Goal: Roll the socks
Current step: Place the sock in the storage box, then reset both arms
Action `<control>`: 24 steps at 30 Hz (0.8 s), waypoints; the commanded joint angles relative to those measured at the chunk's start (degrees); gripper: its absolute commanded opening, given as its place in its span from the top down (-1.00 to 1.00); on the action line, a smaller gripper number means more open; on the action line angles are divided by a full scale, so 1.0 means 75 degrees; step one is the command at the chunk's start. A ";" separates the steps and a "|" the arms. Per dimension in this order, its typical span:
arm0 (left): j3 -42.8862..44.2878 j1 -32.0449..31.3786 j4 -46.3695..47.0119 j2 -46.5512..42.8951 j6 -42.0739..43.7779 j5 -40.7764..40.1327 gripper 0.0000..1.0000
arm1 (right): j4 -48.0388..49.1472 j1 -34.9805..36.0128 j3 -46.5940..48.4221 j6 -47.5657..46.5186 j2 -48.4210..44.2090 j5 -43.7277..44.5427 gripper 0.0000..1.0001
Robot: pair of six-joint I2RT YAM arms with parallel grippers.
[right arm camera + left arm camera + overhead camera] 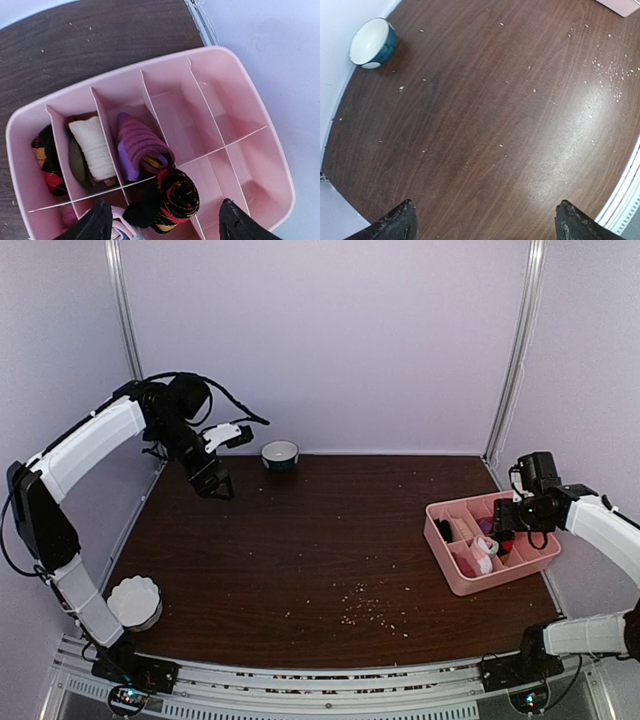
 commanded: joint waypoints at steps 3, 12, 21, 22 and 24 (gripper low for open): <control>-0.0316 0.0685 0.0910 -0.0605 -0.0429 -0.0172 -0.96 | -0.0156 -0.0030 0.0530 0.0071 -0.0549 -0.0763 -0.99; -0.3540 0.3066 0.5130 -0.2200 -0.1508 0.0438 -0.96 | 0.2596 -0.0036 -0.1100 0.0709 -0.1665 -0.0849 -0.99; -0.6152 0.3414 0.8732 -0.1805 -0.1107 0.0758 -0.96 | 0.6784 -0.0035 -0.4050 0.0352 -0.3221 0.1693 -0.99; -0.6368 0.3483 0.9099 -0.1747 -0.1290 0.0940 -0.96 | 0.7012 -0.0030 -0.4299 0.0338 -0.3295 0.2011 -0.99; -0.7029 0.3552 1.0171 -0.1797 -0.1577 0.1002 -0.96 | 0.7701 -0.0036 -0.4782 0.0244 -0.3345 0.2234 -0.99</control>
